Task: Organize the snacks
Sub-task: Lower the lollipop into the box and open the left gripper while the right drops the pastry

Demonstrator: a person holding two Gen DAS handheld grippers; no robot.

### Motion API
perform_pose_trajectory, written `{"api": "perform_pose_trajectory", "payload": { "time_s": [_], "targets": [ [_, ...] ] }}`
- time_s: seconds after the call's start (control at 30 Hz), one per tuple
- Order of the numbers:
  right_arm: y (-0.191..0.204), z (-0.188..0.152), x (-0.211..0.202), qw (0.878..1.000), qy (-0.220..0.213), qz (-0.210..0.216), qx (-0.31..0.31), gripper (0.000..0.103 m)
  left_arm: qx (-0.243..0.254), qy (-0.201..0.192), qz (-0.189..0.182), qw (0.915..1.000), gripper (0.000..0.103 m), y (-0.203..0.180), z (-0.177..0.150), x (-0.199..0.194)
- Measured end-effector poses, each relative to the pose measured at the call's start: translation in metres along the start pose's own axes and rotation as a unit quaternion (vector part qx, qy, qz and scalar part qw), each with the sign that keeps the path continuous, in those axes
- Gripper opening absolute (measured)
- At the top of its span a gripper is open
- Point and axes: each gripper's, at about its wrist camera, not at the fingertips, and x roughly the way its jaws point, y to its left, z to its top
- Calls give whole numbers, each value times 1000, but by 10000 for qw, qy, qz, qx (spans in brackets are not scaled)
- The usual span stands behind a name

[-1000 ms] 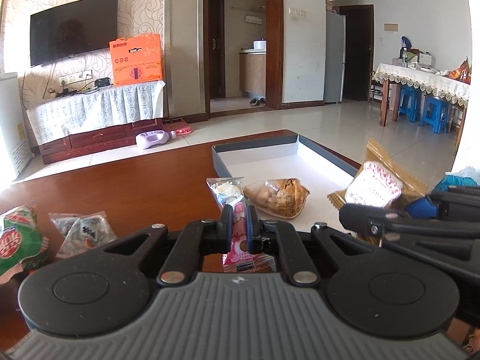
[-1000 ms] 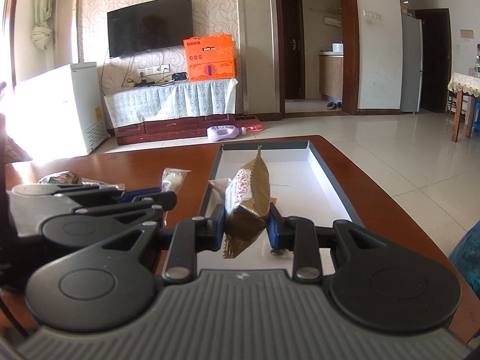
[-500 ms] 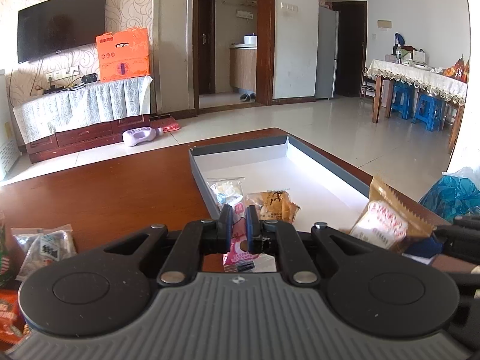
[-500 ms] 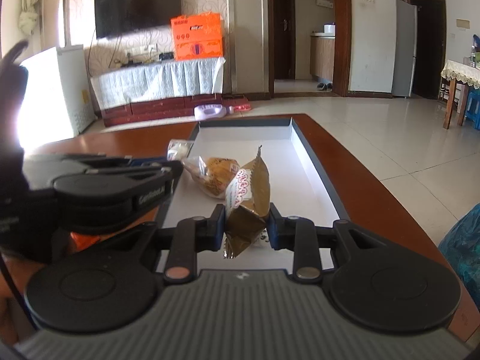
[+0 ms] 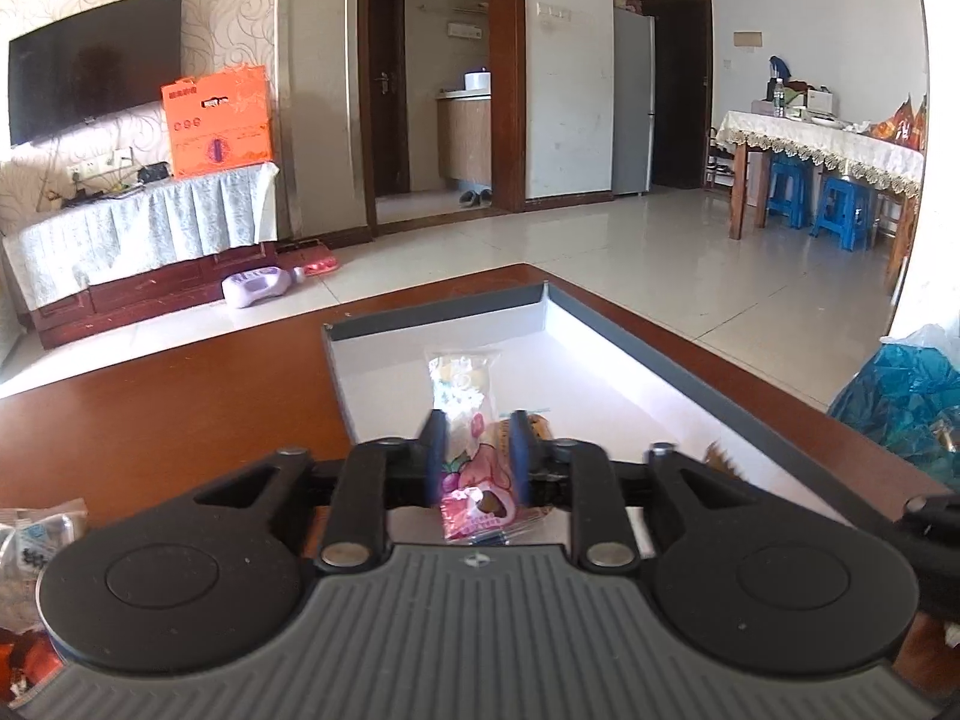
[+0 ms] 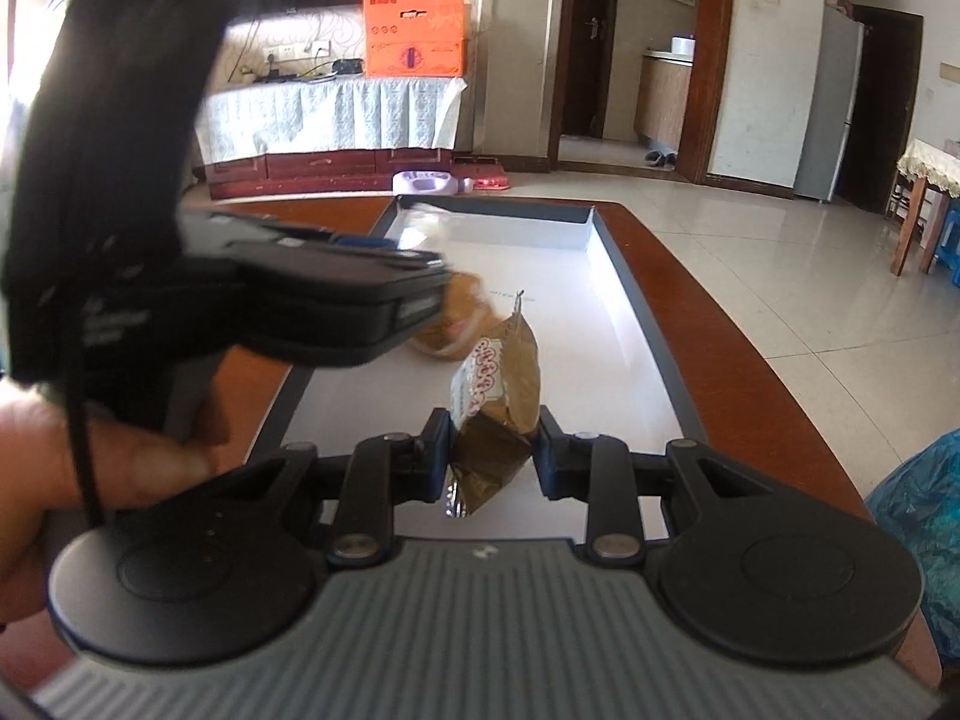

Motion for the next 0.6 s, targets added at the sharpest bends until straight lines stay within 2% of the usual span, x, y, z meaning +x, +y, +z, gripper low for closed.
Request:
{"api": "perform_pose_trajectory", "payload": {
  "time_s": [0.03, 0.1, 0.23, 0.33, 0.6],
  "targets": [
    [0, 0, 1, 10000, 16, -19, -18, 31, 10, -5, 49, 10000, 52, -1, 0, 2],
    [-2, -1, 0, 10000, 37, -14, 34, 31, 43, -20, 126, 9999, 64, -2, 1, 5],
    [1, -1, 1, 10000, 64, -1, -13, 31, 92, -101, 153, 9998, 79, -1, 4, 4],
    [2, -1, 0, 10000, 65, -4, -29, 31, 83, -158, 145, 9997, 84, 1, 6, 1],
    [10, -4, 0, 9996, 10, -154, -250, 32, 115, -165, 53, 9998, 86, 4, 5, -7]
  ]
}}
